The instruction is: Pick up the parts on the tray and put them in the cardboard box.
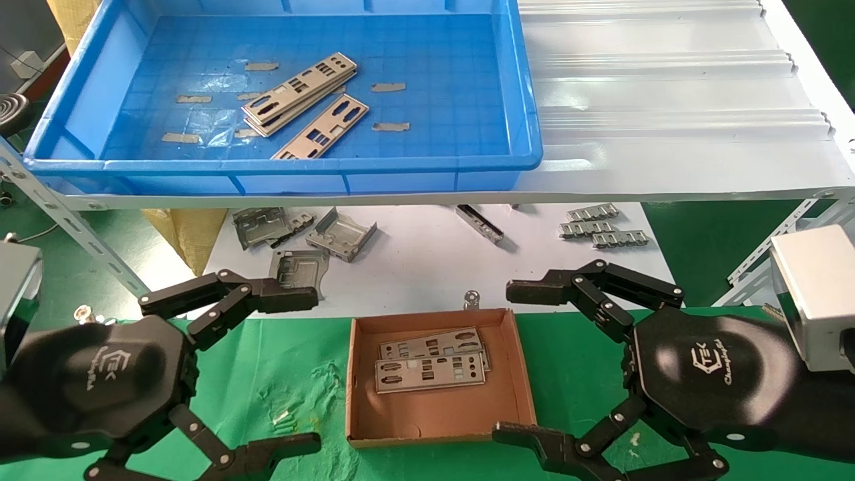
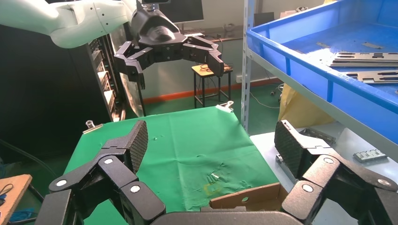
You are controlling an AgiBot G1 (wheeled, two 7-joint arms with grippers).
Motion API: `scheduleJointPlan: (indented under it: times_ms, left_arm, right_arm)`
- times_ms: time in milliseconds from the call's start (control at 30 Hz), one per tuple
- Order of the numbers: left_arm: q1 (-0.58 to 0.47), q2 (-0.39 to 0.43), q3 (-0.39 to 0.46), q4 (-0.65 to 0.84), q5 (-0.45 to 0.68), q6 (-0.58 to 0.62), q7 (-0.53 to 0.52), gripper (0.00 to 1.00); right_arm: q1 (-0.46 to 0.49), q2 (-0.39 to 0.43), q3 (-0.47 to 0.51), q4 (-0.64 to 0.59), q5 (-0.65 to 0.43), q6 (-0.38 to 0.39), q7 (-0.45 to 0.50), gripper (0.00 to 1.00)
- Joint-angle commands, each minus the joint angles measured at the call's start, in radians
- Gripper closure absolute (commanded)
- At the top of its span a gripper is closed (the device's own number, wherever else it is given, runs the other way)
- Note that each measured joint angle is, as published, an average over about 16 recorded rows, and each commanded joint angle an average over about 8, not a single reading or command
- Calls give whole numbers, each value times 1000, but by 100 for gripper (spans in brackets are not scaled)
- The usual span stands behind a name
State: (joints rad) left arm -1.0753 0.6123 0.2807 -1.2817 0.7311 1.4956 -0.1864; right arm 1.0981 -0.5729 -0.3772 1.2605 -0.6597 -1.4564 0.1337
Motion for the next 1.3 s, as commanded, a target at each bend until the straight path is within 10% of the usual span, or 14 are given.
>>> scheduleJointPlan:
  times_ms: [33, 1300]
  left_arm:
    - [0, 0, 0, 0, 0, 0, 0, 0]
    - [0, 0, 0, 0, 0, 0, 0, 0]
  right_arm:
    - [0, 0, 0, 0, 0, 0, 0, 0]
    - [0, 0, 0, 0, 0, 0, 0, 0]
